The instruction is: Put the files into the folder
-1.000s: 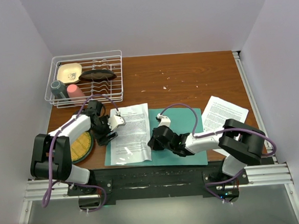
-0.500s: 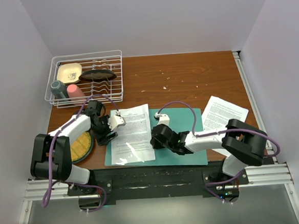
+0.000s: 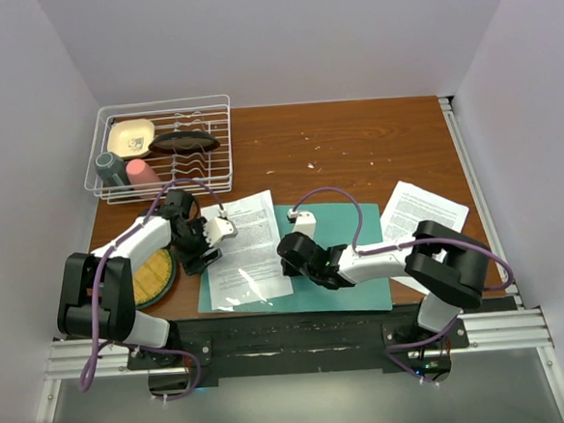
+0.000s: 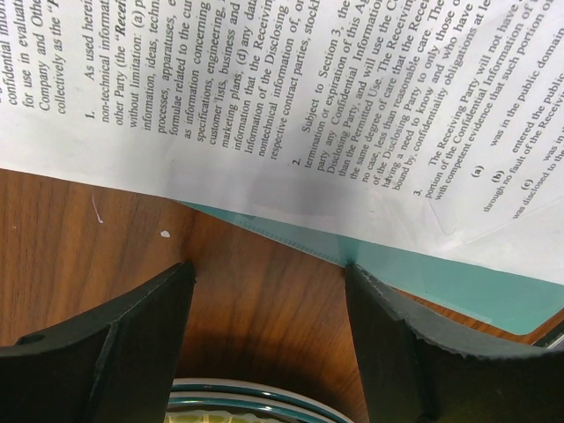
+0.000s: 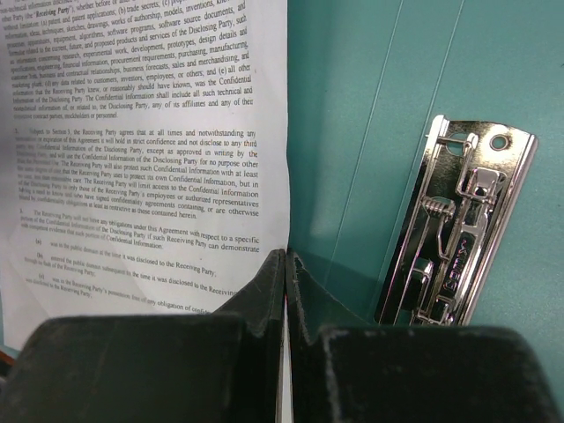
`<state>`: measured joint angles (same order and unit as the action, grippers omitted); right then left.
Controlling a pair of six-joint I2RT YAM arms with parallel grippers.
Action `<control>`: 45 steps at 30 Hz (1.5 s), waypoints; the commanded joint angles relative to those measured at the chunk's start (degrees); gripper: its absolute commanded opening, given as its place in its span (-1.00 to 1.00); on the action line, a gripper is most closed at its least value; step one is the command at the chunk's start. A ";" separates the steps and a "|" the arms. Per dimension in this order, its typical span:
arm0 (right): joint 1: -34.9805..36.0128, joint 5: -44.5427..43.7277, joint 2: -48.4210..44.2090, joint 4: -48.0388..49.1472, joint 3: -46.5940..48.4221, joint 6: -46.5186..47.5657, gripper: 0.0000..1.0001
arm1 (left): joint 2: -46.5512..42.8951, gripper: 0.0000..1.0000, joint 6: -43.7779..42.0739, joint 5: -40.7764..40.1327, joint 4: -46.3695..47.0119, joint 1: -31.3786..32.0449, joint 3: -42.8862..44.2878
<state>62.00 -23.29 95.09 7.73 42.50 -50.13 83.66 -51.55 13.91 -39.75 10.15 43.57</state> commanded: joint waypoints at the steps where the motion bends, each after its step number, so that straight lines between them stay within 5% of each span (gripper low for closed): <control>1: 0.23 -5.01 -1.31 -2.19 -0.31 -3.38 -1.00 | 0.98 0.47 1.28 3.40 -2.53 0.13 -0.50; 13: 1.02 -2.99 -5.44 -4.91 -3.21 -11.56 -1.00 | 0.80 0.45 1.54 3.40 -2.62 0.13 -0.33; 45: 4.98 -0.35 0.18 -4.21 0.92 -13.06 -1.00 | -0.07 0.41 1.36 3.40 -3.41 0.13 -0.15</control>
<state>66.43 -23.40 94.39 4.29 42.54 -62.57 83.61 -51.03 14.44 -40.07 10.15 43.62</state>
